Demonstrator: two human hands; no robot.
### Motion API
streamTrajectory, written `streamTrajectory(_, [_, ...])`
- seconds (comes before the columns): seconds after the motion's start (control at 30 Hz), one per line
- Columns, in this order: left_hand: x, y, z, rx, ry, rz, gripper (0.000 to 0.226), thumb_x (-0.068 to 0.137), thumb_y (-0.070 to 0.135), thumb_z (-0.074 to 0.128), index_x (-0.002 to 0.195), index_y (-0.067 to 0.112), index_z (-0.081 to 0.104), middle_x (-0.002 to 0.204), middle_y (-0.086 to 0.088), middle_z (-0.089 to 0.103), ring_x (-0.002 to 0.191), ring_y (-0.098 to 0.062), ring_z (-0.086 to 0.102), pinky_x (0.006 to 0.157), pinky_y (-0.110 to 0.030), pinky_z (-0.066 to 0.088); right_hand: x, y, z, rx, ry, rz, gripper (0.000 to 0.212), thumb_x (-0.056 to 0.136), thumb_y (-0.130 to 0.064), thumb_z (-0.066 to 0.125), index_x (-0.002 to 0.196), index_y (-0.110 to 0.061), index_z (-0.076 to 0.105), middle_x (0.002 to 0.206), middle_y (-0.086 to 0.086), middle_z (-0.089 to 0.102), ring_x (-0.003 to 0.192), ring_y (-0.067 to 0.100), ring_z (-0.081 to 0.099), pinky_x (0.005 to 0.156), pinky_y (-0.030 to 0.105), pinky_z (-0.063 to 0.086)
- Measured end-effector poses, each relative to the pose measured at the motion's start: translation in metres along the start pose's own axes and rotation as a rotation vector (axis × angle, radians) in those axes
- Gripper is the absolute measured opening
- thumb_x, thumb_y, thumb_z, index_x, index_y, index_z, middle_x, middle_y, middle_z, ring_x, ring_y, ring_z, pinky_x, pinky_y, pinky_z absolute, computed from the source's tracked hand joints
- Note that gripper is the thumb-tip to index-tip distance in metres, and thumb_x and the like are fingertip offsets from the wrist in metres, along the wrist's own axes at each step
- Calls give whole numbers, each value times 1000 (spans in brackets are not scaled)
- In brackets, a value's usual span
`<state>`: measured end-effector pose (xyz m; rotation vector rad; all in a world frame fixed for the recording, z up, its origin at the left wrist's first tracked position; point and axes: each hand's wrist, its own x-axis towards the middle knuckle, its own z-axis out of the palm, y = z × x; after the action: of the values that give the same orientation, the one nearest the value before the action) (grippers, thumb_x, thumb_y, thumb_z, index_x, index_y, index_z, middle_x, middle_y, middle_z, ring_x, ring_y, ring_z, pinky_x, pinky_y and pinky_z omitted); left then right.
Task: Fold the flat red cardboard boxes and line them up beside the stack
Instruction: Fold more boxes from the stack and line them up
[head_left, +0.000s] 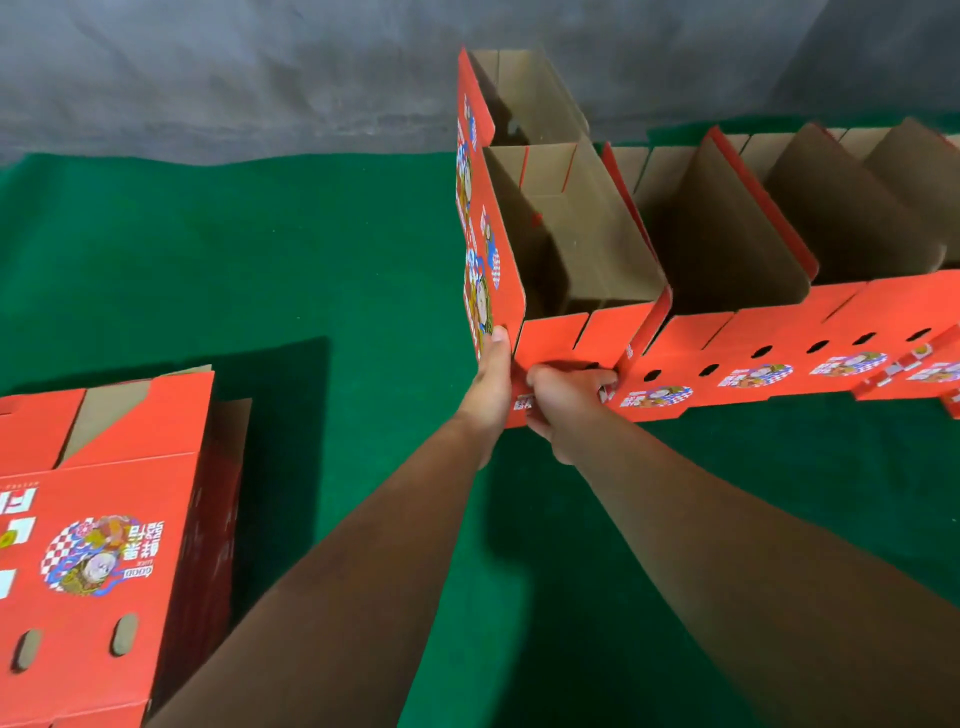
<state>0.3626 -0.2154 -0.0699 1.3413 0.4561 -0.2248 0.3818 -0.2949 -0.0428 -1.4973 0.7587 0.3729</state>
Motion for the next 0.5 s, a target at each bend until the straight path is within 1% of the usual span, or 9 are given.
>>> streamTrajectory(0.03, [7,2,-1,7,-1,3,71,104,72,22,153,29,51,144,-4,64,133,-22,60,119,-49,42,6,-5,4,-11,12,6,110,91,-27,70,160,-27,-14,151,7,44,109,25,58,101,51,54])
streamTrajectory(0.17, [30,11,-5,22,39,29,68,106,69,21,153,31,51,144,-3,64,134,-19,58,121,-46,40,20,-22,21,9,53,25,105,91,-30,70,161,-29,-9,157,10,35,130,33,52,106,54,50])
streamTrajectory(0.23, [37,13,-5,22,44,39,66,107,67,23,153,30,51,145,-2,63,135,-20,58,121,-46,39,25,-25,23,12,53,22,105,91,-30,71,161,-29,-7,155,11,37,130,33,53,105,53,51])
streamTrajectory(0.3, [38,11,-4,-13,26,38,64,108,64,25,151,26,55,142,-1,66,132,-21,60,119,-46,42,23,-24,21,5,26,19,94,90,-28,72,160,-26,10,147,8,49,123,28,59,98,47,56])
streamTrajectory(0.33, [35,10,-5,-28,18,28,63,108,63,25,148,26,58,138,2,69,129,-19,62,117,-44,43,17,-21,20,-13,-3,17,78,91,-27,71,155,-24,26,141,6,55,117,25,61,94,43,58])
streamTrajectory(0.37, [30,8,-7,-33,13,11,62,108,63,26,143,28,62,131,8,72,124,-15,65,112,-39,46,13,-16,21,-32,-38,19,61,93,-27,69,146,-22,40,134,5,60,114,23,62,93,42,58])
streamTrajectory(0.43, [16,2,-10,-40,-6,-33,59,107,65,27,132,30,69,115,13,77,109,-13,68,89,-29,53,2,-3,23,-75,-113,-21,35,99,-31,64,130,-16,55,120,3,65,111,21,61,98,41,56])
streamTrajectory(0.47, [8,-2,-11,-51,-11,-54,60,107,65,28,129,29,70,114,10,78,106,-16,69,77,-26,54,-6,5,25,-103,-154,-72,33,102,-33,61,128,-14,57,116,3,64,108,20,61,98,40,55])
streamTrajectory(0.5, [-1,-6,-13,-57,-16,-71,60,106,66,29,127,29,72,116,6,78,106,-18,70,72,-25,55,-15,12,28,-144,-189,-118,36,103,-36,58,130,-11,59,116,5,65,102,21,62,92,38,55])
